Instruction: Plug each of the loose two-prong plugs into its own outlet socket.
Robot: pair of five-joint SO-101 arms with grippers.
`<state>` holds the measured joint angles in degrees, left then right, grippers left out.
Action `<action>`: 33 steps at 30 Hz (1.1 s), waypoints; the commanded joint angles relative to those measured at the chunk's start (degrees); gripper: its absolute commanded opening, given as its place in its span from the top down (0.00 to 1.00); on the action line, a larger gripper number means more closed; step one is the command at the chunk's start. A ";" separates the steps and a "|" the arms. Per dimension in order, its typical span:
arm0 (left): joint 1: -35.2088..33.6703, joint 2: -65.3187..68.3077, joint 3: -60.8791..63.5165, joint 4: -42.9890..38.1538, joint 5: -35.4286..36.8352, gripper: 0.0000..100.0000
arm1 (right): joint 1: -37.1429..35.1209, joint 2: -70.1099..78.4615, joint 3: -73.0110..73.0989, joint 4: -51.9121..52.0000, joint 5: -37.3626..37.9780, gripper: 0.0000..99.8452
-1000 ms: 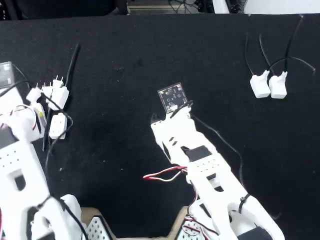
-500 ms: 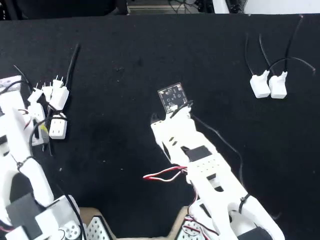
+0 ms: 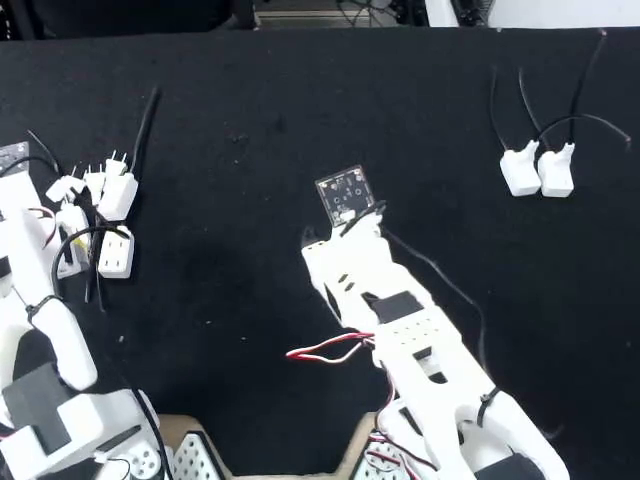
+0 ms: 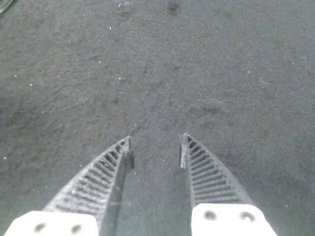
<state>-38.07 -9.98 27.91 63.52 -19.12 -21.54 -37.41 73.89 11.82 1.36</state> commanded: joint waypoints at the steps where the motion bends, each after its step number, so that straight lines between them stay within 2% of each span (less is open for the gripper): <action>1: 3.56 0.79 -2.68 -0.70 -4.13 0.81 | -0.35 -1.89 -0.31 -1.41 0.09 0.85; 6: 5.67 6.24 -3.21 -3.16 -7.56 0.81 | -0.35 -1.89 -0.31 -1.41 0.09 0.85; 11: 4.26 11.69 -3.21 -11.25 -7.47 0.81 | -0.35 -1.89 -0.40 -1.41 0.09 0.85; 15: 4.09 12.75 -3.21 -12.22 -7.47 0.81 | -0.35 -1.89 -0.57 -1.41 0.09 0.85; 17: 4.88 12.13 -3.91 -9.49 -7.47 0.81 | -0.35 -1.89 -0.66 -1.41 0.09 0.85; 23: 8.40 7.65 -14.64 9.14 -7.12 0.81 | -0.35 -1.89 -0.57 -1.41 0.09 0.85; 26: 10.51 7.12 -19.21 14.86 -7.12 0.81 | -0.35 -1.89 -0.57 -1.41 0.09 0.85; 30: 14.37 8.79 -19.56 15.56 -6.68 0.81 | -0.35 -1.89 -0.57 -1.41 0.09 0.85; 33: 17.10 11.52 -19.91 12.84 -2.20 0.77 | -0.35 -1.89 -0.40 -1.49 0.09 0.85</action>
<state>-24.00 1.80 11.03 78.11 -24.84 -21.54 -37.41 73.89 11.82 1.36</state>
